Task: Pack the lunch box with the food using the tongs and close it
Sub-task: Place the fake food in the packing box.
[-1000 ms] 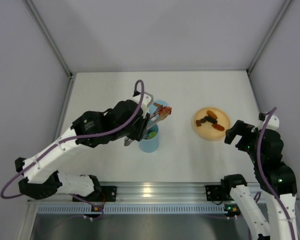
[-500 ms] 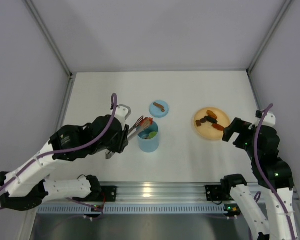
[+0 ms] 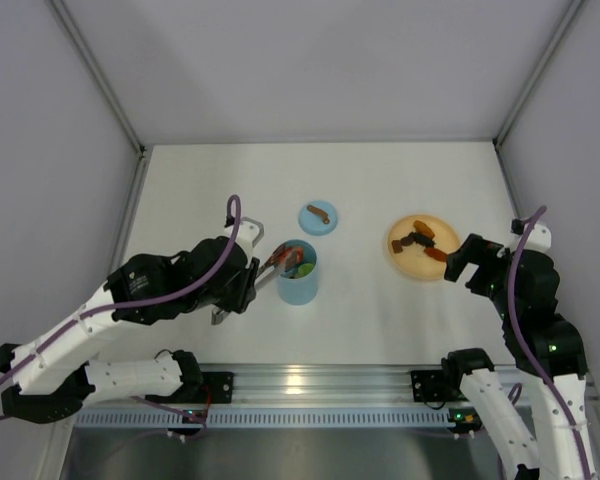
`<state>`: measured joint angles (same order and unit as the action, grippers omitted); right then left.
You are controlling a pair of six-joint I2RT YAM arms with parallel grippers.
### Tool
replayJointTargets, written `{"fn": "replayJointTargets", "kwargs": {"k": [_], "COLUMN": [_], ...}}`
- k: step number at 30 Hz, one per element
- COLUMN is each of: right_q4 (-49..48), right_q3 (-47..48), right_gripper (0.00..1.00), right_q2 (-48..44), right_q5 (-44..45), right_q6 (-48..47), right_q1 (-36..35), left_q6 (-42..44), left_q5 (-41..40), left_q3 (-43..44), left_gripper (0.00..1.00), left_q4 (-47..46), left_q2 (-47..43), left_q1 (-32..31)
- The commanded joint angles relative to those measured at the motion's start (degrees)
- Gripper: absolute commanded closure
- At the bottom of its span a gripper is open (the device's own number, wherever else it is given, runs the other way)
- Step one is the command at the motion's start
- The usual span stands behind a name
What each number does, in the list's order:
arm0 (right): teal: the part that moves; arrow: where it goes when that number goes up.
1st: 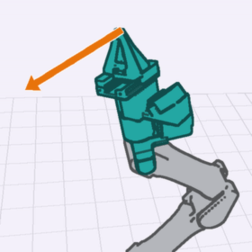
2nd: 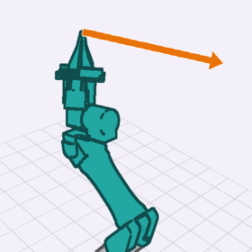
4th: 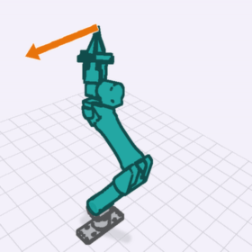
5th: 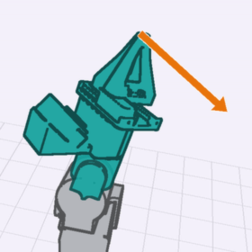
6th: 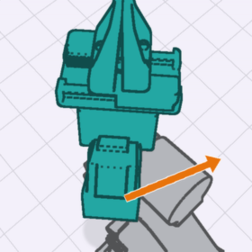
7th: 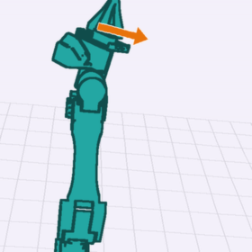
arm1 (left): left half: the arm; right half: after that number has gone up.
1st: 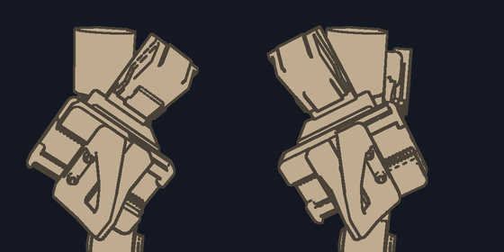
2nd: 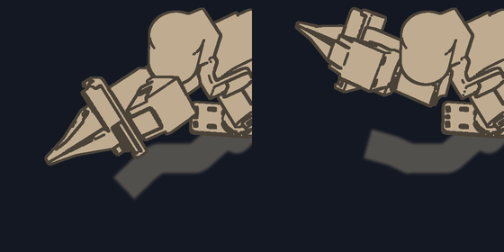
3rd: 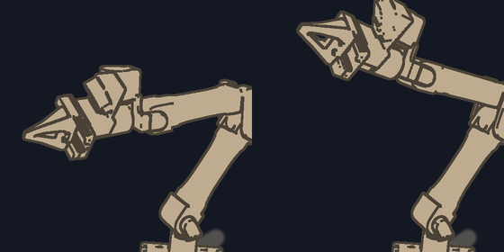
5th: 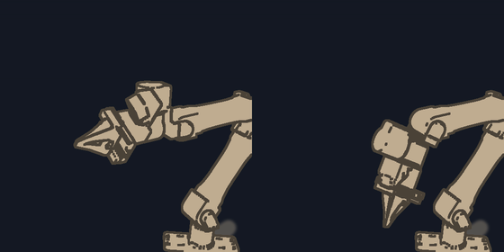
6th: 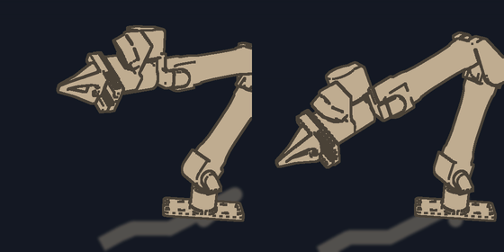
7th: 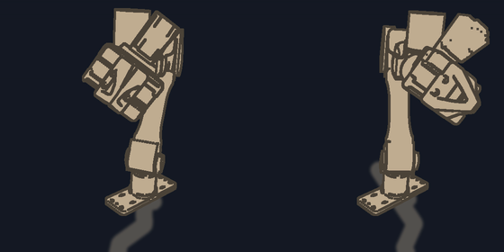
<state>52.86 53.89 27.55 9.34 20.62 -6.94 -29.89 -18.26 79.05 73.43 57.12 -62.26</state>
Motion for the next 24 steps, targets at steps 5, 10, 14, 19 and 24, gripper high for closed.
{"fn": "replayJointTargets", "kwargs": {"k": [5,10,14,19,24], "right_q4": [-3.03,-2.76,-2.76,-2.67,-1.71], "right_q3": [0.78,1.13,0.96,1.13,2.45], "right_gripper": [0.00,0.01,0.01,0.01,0.01], "right_q2": [0.58,0.58,0.40,0.22,0.22], "right_q5": [-0.29,-0.55,-0.55,-0.82,-0.55], "right_q6": [0.12,0.03,0.03,0.12,0.21], "right_q1": [0.70,0.70,0.70,0.70,0.70], "left_q6": [0.01,0.10,0.36,0.97,3.86], "left_q5": [-0.19,-0.11,-0.20,-0.28,0.24], "left_q3": [1.19,2.52,3.31,7.16,15.69], "left_gripper": [0.61,0.53,0.51,0.51,0.52], "left_q4": [-1.80,-1.36,-1.27,-1.53,-3.72], "left_q2": [-0.26,0.36,0.88,2.55,9.21], "left_q1": [0.21,0.21,0.21,0.21,0.21]}}
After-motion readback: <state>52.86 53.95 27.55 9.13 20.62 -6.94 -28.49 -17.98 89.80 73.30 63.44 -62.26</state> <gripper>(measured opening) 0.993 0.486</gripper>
